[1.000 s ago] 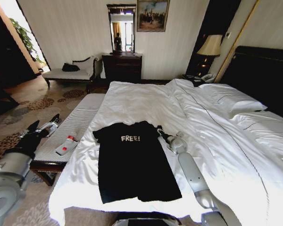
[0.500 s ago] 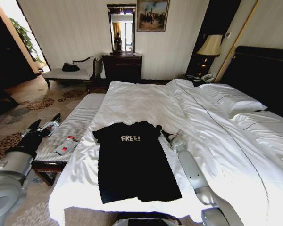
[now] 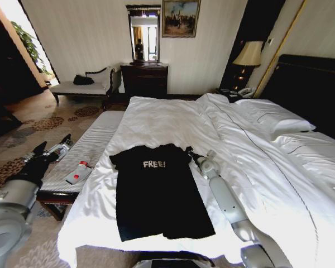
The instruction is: Fold the clothes on the bed.
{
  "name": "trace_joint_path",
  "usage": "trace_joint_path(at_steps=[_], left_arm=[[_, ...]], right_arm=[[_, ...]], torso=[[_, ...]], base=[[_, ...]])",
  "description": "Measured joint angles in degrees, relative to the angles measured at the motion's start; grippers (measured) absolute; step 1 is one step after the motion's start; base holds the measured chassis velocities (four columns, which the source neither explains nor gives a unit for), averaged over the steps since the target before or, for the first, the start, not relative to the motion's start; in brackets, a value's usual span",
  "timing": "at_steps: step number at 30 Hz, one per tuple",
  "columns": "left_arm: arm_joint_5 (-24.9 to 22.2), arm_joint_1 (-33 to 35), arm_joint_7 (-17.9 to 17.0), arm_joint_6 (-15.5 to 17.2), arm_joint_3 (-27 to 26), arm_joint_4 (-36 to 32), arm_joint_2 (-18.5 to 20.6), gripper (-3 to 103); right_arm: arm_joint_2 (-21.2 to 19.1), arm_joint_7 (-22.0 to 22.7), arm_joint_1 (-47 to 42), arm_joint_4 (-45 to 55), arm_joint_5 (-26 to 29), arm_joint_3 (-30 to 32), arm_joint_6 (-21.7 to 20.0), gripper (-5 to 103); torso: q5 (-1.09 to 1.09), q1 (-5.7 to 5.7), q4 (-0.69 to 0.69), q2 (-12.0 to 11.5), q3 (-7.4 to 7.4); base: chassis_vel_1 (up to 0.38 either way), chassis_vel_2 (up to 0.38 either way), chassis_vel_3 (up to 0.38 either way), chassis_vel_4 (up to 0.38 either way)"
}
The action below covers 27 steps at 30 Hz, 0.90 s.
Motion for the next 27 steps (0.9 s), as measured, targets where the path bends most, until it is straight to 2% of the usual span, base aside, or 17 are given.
trace_joint_path(at_steps=[3,10,14,16,20,27], left_arm=[[0.02,0.25,0.00,0.00,-0.42,0.00,0.11,100],[0.42,0.14,0.00,0.04,0.04,0.00,-0.16,100],[0.71,-0.03,0.01,0.14,0.56,0.00,-0.34,100],[0.71,-0.05,0.02,0.16,0.45,0.00,-0.06,100],[0.67,-0.14,0.02,0.16,0.17,0.00,0.41,100],[0.67,-0.52,0.03,0.16,0.70,0.00,0.34,100]], right_arm=[[0.39,-0.57,-0.09,-1.21,-2.53,-0.96,1.34,0],[-0.57,-1.23,-1.55,-1.12,-2.77,-0.48,1.91,0],[-0.92,-1.44,-2.33,-0.61,-2.93,1.13,2.32,0],[-1.93,-1.03,-2.95,-0.68,-2.34,2.88,3.02,0],[-3.86,-0.35,-4.47,-0.74,-1.52,4.26,3.78,0],[-3.43,0.50,-5.12,-1.80,-2.07,4.97,4.15,0]], torso=[[0.01,0.00,0.00,0.00,0.00],[0.02,0.00,-0.03,0.00,0.00],[0.01,0.00,-0.01,0.00,0.00],[0.01,0.00,0.01,0.00,0.00],[0.01,0.00,-0.05,0.01,0.00],[0.00,0.00,0.01,0.00,0.00]], base=[[0.000,0.000,0.000,0.000],[0.000,0.000,0.000,0.000],[0.000,0.000,0.000,0.000],[0.000,0.000,0.000,0.000],[0.000,0.000,0.000,0.000],[0.000,0.000,0.000,0.000]])
